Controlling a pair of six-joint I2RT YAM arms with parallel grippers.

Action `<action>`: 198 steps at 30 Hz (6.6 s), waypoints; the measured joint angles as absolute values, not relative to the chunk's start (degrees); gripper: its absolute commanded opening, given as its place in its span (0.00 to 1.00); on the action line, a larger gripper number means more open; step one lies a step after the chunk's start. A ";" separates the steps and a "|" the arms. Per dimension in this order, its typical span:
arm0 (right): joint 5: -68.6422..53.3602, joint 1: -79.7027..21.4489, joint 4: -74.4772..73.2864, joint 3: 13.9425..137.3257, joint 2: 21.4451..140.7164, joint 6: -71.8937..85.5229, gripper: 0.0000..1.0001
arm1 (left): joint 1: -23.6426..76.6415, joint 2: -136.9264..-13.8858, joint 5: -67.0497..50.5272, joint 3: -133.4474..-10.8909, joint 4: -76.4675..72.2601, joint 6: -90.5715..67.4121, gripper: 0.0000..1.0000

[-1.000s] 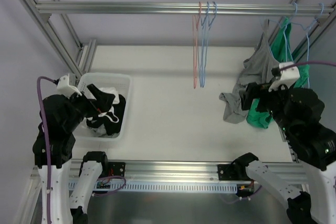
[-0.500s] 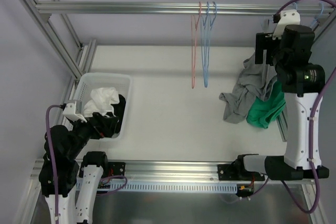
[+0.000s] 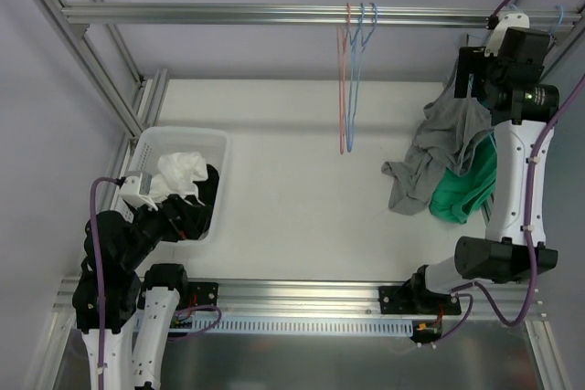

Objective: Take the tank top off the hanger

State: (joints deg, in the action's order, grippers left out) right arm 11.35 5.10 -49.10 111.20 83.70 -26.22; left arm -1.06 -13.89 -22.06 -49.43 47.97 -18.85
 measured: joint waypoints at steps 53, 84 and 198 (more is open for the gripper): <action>-12.05 6.26 -39.11 91.07 63.86 -14.04 0.00 | -1.06 -14.70 -24.03 -48.86 47.92 -18.81 0.99; -11.31 -8.01 -73.91 81.97 18.31 -7.92 0.00 | 73.52 -93.93 12.91 -116.40 32.03 -14.13 0.98; 6.15 -16.21 -50.28 114.19 80.62 -15.03 0.00 | 73.38 -45.50 25.15 -40.34 22.06 -41.56 0.99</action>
State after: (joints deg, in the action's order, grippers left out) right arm 6.15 -16.21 -50.28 114.19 80.62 -15.03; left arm 73.38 -45.50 25.15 -40.34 22.06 -41.56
